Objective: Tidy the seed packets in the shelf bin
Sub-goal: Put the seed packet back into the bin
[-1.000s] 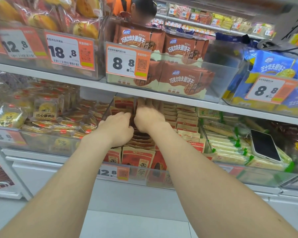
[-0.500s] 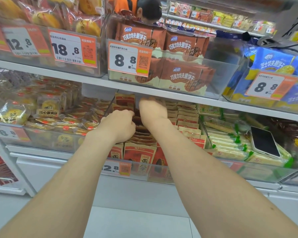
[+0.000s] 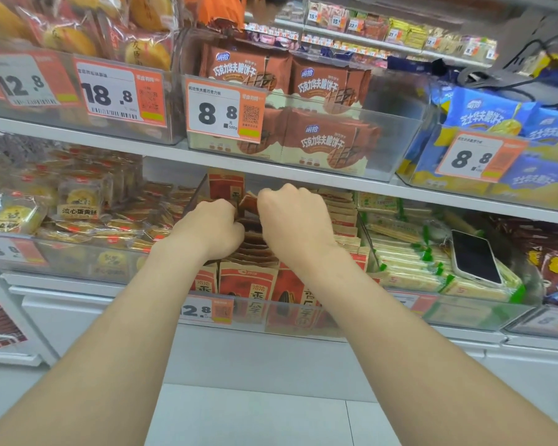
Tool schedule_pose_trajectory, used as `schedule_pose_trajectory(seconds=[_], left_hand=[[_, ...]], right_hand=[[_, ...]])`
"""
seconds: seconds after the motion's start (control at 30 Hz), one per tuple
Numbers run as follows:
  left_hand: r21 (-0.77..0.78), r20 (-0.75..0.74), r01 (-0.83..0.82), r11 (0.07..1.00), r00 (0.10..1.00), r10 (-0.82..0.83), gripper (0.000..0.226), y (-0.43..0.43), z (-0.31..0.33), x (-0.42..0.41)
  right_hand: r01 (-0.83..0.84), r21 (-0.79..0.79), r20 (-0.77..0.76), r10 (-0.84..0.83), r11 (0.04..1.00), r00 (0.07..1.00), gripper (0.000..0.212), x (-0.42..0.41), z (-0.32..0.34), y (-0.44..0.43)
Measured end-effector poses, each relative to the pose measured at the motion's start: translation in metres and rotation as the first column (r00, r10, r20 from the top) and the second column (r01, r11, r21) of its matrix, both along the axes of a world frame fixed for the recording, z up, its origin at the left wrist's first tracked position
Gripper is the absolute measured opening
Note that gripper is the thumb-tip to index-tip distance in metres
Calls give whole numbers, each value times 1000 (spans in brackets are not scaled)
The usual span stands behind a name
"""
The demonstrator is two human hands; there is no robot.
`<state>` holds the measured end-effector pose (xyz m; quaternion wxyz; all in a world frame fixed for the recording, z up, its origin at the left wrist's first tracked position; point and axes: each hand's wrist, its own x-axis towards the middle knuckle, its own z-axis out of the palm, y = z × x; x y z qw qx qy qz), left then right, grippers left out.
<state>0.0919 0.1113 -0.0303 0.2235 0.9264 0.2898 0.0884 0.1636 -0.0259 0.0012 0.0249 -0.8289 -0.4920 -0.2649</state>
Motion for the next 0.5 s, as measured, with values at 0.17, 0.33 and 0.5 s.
schedule_pose_trajectory(seconds=[0.17, 0.33, 0.5], left_hand=[[53, 102, -129, 990, 987, 123, 32, -22, 10, -3], [46, 315, -219, 975, 929, 194, 33, -50, 21, -5], [-26, 659, -220, 975, 730, 183, 33, -97, 36, -3]], right_hand=[[-25, 389, 59, 2, 921, 998, 8, 15, -2, -33], [-66, 635, 162, -49, 770, 986, 10, 17, 9, -61], [-145, 720, 174, 26, 679, 984, 29, 10, 24, -88]])
